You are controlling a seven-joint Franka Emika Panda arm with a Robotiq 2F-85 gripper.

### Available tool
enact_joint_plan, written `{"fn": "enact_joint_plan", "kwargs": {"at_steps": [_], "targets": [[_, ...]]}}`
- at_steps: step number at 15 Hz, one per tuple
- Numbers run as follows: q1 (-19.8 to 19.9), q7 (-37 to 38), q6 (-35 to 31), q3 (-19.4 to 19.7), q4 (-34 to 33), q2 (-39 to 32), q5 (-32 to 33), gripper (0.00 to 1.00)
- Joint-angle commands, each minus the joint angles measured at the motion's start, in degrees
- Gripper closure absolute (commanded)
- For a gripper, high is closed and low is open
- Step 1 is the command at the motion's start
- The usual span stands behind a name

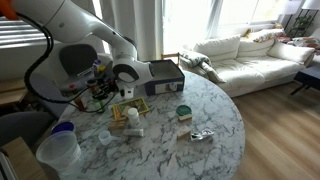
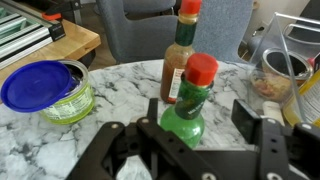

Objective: Set the two bottles upright on the table

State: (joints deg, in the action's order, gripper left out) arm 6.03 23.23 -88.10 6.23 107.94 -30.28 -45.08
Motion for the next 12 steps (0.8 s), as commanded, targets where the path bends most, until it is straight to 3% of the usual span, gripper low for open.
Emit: {"fn": "enact_joint_plan", "kwargs": {"at_steps": [1, 4, 12], "targets": [[-2.0, -0.83, -3.64, 0.83, 0.1, 2.76, 2.98, 0.0], [-3.07, -2.96, -6.84, 0.39, 0.3, 7.12, 6.86, 0.0], [-6.4, -9.58, -5.47, -4.15, 1.27, 18.44, 19.92, 0.0]]}}
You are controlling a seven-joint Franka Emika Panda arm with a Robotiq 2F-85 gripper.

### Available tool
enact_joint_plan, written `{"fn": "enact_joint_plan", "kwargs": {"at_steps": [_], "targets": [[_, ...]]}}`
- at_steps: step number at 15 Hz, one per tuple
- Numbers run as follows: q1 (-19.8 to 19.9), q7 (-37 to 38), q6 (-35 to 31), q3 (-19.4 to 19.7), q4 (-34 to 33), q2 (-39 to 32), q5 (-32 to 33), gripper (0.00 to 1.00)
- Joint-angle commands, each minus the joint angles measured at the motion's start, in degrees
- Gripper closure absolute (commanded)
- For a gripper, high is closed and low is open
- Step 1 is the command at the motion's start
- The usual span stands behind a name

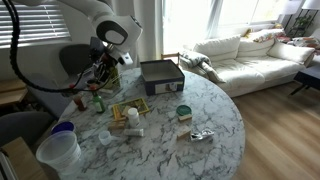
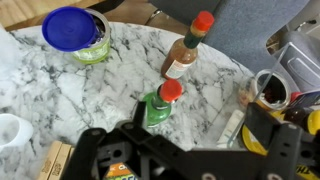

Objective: Set the two bottles upright on the table

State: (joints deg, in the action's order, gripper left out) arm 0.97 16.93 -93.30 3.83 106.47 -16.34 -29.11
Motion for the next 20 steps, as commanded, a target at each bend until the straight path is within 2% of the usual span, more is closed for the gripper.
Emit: {"fn": "enact_joint_plan", "kwargs": {"at_steps": [1, 9, 11, 14, 15, 20], "targets": [[-1.9, -4.31, -0.28, -2.48, 3.26, 5.9, 5.2, 0.0], [-5.11, -16.11, -2.1, -7.09, 8.83, 16.09, 16.1, 0.0], [-5.12, -20.36, -5.09, -7.6, 10.58, 18.77, 15.9, 0.0], [-4.95, -26.86, -11.7, -7.5, 13.35, 21.93, 11.83, 0.0], [-5.01, -22.82, -7.15, -7.58, 8.77, 18.17, 13.9, 0.0], [-5.0, -23.2, -7.67, -7.56, 8.89, 18.39, 13.8, 0.0]]}}
